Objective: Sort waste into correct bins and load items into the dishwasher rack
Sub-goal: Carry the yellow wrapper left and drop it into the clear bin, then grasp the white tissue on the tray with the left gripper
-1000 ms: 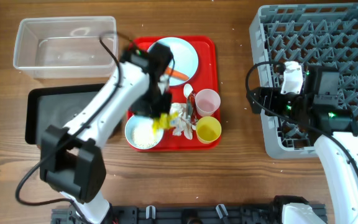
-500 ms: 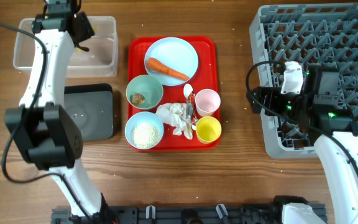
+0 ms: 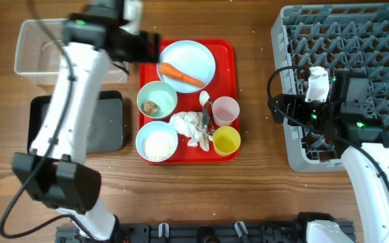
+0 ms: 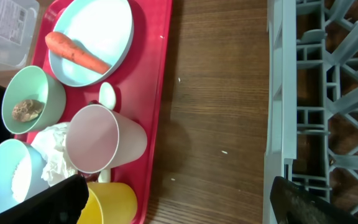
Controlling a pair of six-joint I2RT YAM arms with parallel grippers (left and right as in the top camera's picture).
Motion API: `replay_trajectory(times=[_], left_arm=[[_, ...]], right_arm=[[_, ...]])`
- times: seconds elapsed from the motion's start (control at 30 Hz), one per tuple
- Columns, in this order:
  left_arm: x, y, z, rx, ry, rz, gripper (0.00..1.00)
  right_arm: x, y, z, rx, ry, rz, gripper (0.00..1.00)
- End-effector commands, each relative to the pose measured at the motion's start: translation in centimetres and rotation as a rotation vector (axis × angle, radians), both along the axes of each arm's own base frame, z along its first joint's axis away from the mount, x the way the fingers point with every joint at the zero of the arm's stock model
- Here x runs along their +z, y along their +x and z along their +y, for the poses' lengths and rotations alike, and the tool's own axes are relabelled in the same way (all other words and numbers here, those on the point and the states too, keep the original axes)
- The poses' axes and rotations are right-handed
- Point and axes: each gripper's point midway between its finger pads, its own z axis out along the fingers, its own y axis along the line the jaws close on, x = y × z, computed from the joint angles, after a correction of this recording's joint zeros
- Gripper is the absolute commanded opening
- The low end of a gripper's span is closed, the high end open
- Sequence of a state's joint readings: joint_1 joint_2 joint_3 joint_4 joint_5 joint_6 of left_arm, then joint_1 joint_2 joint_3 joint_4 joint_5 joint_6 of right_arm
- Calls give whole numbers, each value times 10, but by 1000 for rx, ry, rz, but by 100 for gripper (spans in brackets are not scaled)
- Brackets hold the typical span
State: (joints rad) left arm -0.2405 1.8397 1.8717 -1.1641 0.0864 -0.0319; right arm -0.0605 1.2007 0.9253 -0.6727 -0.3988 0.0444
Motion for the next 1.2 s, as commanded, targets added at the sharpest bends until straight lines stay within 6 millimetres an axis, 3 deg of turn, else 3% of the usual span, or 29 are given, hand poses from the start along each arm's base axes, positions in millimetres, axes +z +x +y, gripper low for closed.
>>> replay_trajectory(times=[0.0, 0.1, 0.3, 0.43, 0.67, 0.93, 1.03, 1.13, 1.17], left_arm=[[-64, -55, -55, -237, 40, 196, 99], [-94, -84, -70, -288, 68, 275, 97], [-142, -108, -82, -399, 85, 303, 98], [-156, -117, -91, -462, 94, 295, 98], [-164, -125, -106, -531, 107, 289, 96], [-201, -125, -105, -550, 140, 352, 91], [-201, -121, -108, -551, 134, 335, 70], [-201, -121, -108, -550, 134, 334, 31], [-201, -121, -108, -550, 133, 334, 23]], right_arm=[[4, 3, 0, -9, -3, -4, 96], [3, 2, 0, -8, -3, 2, 96], [1, -1, 0, -9, -2, 14, 96], [1, -1, 0, -9, -2, 19, 96], [0, -2, 0, -9, -2, 22, 96], [0, -2, 0, -7, -3, 21, 96], [0, -2, 0, -8, -3, 21, 96], [0, -2, 0, -8, -3, 21, 96], [0, -2, 0, -8, -3, 21, 96]])
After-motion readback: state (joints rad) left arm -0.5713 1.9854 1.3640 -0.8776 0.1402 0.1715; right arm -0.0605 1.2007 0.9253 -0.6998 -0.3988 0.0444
